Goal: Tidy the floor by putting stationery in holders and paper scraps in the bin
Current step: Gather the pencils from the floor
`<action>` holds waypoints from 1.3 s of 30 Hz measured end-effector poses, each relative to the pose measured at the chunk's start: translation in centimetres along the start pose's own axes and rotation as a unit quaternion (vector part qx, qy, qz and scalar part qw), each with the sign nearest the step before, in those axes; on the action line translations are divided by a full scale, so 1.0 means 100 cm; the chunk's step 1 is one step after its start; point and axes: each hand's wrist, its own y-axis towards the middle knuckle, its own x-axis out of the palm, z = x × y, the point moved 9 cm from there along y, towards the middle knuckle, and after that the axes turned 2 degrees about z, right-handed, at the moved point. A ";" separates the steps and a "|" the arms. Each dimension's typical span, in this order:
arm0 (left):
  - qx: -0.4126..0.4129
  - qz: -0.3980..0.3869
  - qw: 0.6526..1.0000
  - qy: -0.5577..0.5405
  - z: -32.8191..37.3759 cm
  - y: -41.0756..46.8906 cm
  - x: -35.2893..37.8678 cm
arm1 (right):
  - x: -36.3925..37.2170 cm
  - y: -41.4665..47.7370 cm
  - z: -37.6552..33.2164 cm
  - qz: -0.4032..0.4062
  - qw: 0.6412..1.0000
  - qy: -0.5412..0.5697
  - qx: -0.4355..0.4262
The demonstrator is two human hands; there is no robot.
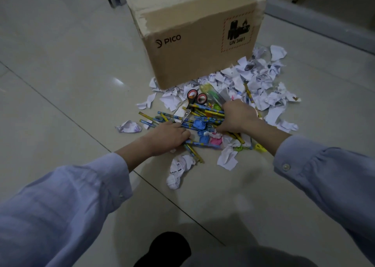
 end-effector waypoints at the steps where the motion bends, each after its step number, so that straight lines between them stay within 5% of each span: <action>1: -0.006 0.001 1.000 0.001 -0.004 -0.001 0.002 | -0.001 -0.001 -0.001 -0.001 1.000 -0.005 -0.001; 8: -0.014 0.127 0.991 0.038 -0.019 -0.018 -0.009 | 0.006 -0.005 -0.004 -0.018 0.999 -0.026 0.006; 15: -0.092 0.020 0.993 -0.074 -0.036 -0.021 -0.007 | 0.013 -0.013 -0.010 -0.027 0.996 -0.083 -0.008; 27: -0.239 0.090 0.952 -0.171 -0.065 -0.026 -0.019 | -0.002 -0.019 0.018 -0.126 0.991 0.024 0.036; 39: -0.153 0.063 0.968 -0.190 -0.032 0.009 -0.028 | -0.026 -0.036 0.060 -0.162 0.961 0.203 0.098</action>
